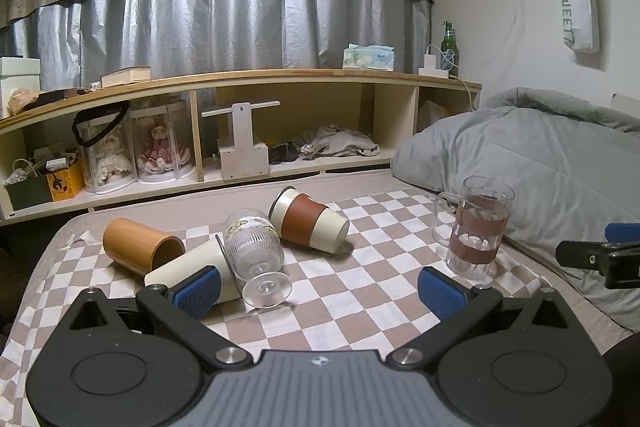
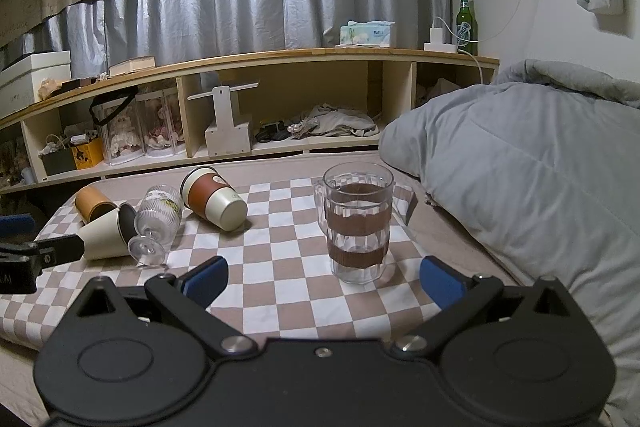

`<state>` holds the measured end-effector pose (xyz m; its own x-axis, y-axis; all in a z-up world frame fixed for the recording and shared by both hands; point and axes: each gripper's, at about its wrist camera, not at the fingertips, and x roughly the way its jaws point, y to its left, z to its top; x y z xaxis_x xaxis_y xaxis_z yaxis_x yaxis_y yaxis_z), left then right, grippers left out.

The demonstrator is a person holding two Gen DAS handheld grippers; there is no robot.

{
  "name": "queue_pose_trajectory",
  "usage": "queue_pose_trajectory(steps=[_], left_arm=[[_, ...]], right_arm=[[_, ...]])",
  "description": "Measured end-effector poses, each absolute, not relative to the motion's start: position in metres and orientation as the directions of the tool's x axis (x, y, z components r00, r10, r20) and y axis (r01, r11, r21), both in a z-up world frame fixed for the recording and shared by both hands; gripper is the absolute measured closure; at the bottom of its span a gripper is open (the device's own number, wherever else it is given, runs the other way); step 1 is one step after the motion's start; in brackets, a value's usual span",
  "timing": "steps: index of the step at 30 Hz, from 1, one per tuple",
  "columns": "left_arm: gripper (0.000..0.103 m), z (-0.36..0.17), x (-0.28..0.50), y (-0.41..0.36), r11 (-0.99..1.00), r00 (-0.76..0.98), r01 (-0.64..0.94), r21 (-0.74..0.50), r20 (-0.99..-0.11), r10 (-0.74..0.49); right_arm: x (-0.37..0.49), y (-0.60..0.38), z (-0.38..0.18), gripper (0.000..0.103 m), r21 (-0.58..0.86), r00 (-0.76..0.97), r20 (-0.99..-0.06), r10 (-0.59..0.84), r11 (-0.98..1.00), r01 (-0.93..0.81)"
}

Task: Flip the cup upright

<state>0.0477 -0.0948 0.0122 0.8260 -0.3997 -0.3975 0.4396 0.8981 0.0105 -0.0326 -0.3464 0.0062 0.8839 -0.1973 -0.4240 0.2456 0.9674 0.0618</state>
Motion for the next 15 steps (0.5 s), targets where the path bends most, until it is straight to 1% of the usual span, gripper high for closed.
queue_pose_trajectory(steps=[15], left_arm=[[0.0,0.0122,0.0478,-0.0942,0.898,0.826,0.44,0.01,-0.397,-0.4]], right_arm=[[-0.0327,-0.3463,0.0061,0.0,0.058,0.884,-0.423,-0.199,0.968,0.245]])
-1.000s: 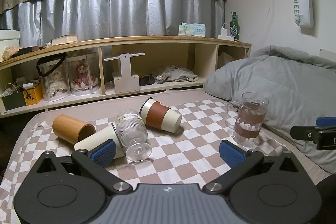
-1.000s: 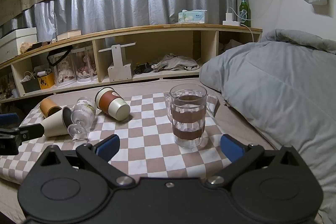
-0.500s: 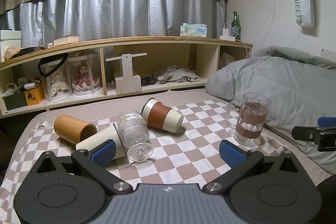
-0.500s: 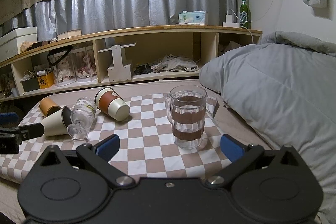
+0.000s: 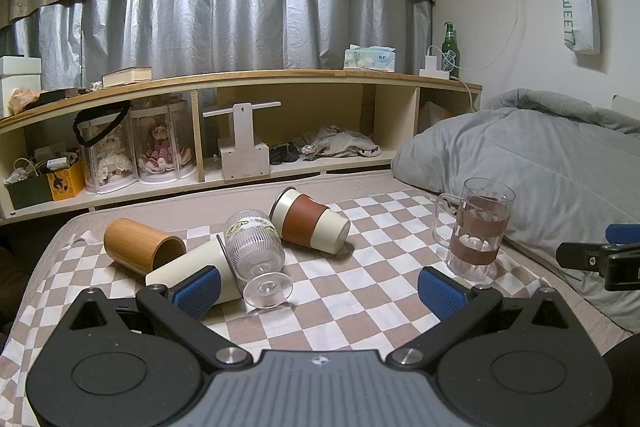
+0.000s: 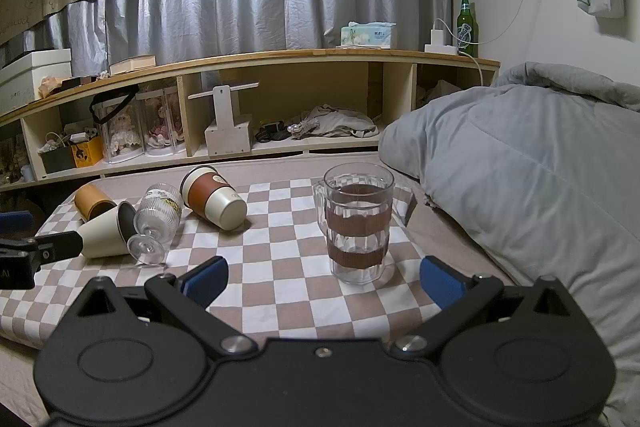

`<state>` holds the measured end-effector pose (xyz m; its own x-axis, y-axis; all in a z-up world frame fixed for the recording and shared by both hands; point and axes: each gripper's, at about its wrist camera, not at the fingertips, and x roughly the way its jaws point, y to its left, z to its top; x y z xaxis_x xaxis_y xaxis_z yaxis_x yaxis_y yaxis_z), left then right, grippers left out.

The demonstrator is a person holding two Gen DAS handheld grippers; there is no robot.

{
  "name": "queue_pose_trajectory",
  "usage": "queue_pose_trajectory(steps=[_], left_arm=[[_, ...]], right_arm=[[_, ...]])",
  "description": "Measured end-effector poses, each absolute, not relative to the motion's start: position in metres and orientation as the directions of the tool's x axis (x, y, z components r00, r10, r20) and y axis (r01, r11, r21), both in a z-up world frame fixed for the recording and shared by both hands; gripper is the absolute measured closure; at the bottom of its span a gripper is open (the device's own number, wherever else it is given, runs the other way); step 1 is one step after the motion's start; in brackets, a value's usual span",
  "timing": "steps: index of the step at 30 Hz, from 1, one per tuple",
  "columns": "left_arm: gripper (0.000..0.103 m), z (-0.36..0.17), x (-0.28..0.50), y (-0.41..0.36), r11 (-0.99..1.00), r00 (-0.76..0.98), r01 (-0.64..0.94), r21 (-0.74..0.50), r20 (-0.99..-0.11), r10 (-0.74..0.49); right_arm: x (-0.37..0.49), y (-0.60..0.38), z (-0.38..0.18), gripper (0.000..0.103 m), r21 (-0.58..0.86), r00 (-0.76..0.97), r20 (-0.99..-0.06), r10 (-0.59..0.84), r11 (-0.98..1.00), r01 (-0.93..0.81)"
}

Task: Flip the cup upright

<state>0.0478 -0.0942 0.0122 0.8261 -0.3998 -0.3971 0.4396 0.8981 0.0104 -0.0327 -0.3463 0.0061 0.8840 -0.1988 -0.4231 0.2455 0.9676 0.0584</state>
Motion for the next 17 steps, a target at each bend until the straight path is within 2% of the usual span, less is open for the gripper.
queue_pose_trajectory(steps=[17], left_arm=[[0.0,0.0125,0.0484,-0.0921,0.897,0.825,0.441,0.008,-0.398,-0.402]], right_arm=[[-0.0325,-0.3462,0.0058,0.0,0.057,0.884,-0.422,-0.199,0.968,0.245]])
